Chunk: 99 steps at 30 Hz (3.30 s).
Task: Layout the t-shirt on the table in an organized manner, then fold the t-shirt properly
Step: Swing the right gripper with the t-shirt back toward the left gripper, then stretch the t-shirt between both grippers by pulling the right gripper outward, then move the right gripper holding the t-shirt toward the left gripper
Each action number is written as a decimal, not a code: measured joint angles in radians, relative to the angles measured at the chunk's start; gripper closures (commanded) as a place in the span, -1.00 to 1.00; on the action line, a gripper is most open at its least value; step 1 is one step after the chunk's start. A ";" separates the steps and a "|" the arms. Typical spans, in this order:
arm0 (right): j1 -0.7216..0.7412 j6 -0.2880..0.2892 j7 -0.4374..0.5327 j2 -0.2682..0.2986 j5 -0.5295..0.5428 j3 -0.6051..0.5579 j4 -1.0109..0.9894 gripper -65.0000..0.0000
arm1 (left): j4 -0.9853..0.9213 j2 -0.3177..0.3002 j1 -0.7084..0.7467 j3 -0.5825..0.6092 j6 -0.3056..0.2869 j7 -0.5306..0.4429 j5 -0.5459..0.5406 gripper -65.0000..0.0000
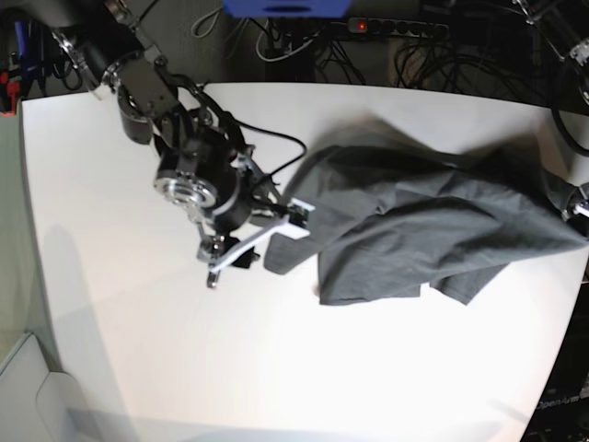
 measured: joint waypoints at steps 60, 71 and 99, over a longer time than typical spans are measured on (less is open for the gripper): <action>0.442 -0.003 0.429 -0.145 0.009 0.319 -0.914 0.24 | 0.003 0.110 0.026 -0.003 0.000 -0.008 0.006 0.99; 0.443 -0.002 0.543 -0.228 0.006 0.270 -1.051 -0.18 | -0.003 0.087 0.031 -0.003 0.000 -0.005 0.206 0.99; 0.097 0.003 0.231 0.101 0.026 0.041 -0.459 0.16 | 0.001 0.065 -0.015 -0.060 -0.008 0.006 0.212 0.99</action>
